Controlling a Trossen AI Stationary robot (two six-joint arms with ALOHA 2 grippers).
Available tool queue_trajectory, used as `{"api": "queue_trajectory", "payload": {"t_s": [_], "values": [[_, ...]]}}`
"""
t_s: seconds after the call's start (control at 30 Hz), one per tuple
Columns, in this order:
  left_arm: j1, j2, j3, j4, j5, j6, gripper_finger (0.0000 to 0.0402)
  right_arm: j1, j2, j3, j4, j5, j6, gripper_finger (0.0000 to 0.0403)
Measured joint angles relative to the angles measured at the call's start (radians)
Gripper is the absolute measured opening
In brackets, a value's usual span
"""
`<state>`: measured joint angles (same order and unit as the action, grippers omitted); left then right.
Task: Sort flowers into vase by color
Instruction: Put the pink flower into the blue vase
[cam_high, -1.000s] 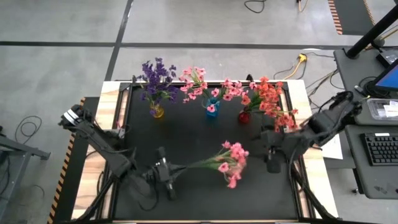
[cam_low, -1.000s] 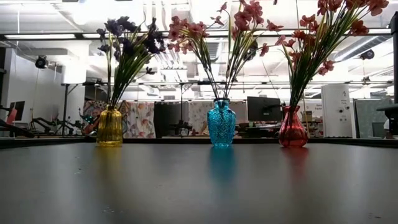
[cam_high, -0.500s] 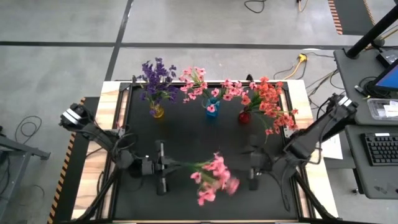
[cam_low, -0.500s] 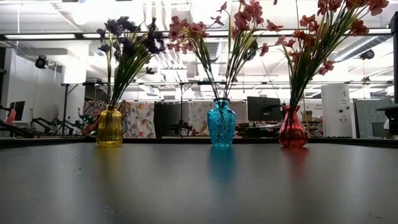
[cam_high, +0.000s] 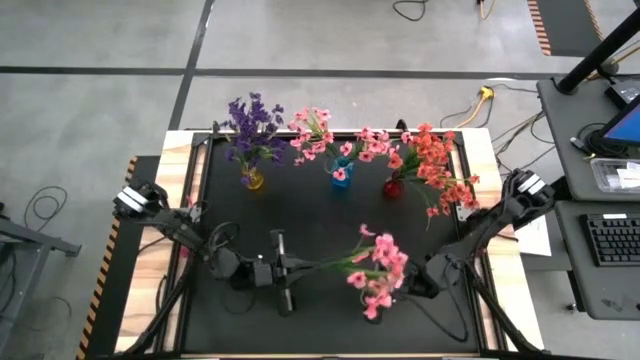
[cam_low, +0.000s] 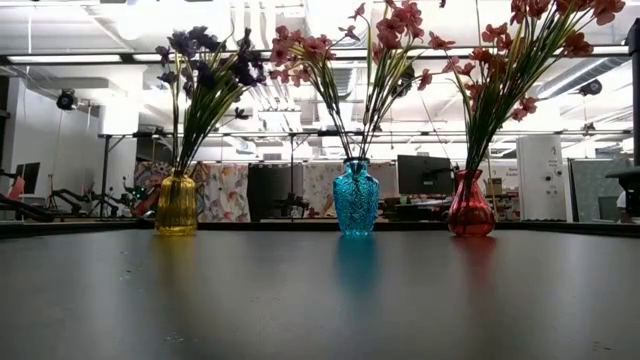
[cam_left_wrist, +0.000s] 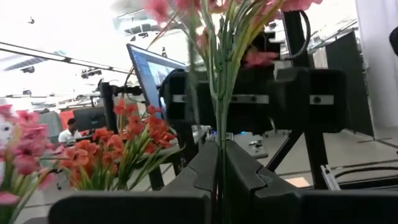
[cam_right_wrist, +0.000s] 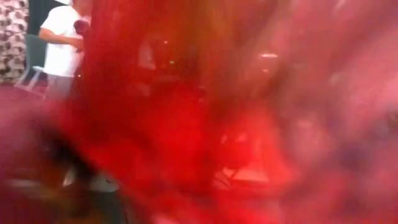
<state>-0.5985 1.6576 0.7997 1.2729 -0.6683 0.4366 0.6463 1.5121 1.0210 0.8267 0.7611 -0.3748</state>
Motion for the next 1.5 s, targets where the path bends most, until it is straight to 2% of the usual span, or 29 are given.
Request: {"api": "queue_trajectory", "payload": {"t_s": [0.17, 0.3, 0.67, 1.07, 1.17, 1.27, 1.5], "values": [[0.003, 0.056, 0.060, 0.000, 0.001, 0.031, 0.0000, -0.012, 0.057, 0.079, -0.007, 0.004, -0.021, 0.0258], [0.002, 0.069, 0.070, 0.004, 0.000, 0.030, 0.0000, -0.012, 0.076, 0.113, -0.010, 0.008, -0.040, 0.0239], [0.002, 0.069, 0.068, -0.005, 0.003, 0.000, 0.0000, -0.031, 0.075, 0.116, -0.023, 0.017, 0.013, 0.0111], [0.002, 0.069, 0.068, -0.012, -0.004, -0.011, 0.0005, -0.033, 0.075, 0.116, -0.045, 0.016, 0.015, 0.0021], [0.002, 0.064, 0.068, -0.023, -0.004, -0.062, 0.0031, -0.033, 0.074, 0.116, -0.046, 0.024, 0.011, 0.0012], [0.002, 0.034, 0.068, -0.096, -0.004, -0.147, 0.0076, -0.033, 0.063, 0.130, -0.094, 0.059, 0.008, 0.0013], [0.004, -0.131, 0.068, -0.563, 0.000, -0.402, 0.0180, -0.050, -0.002, 0.248, -0.448, 0.233, 0.028, 0.0013]]}}
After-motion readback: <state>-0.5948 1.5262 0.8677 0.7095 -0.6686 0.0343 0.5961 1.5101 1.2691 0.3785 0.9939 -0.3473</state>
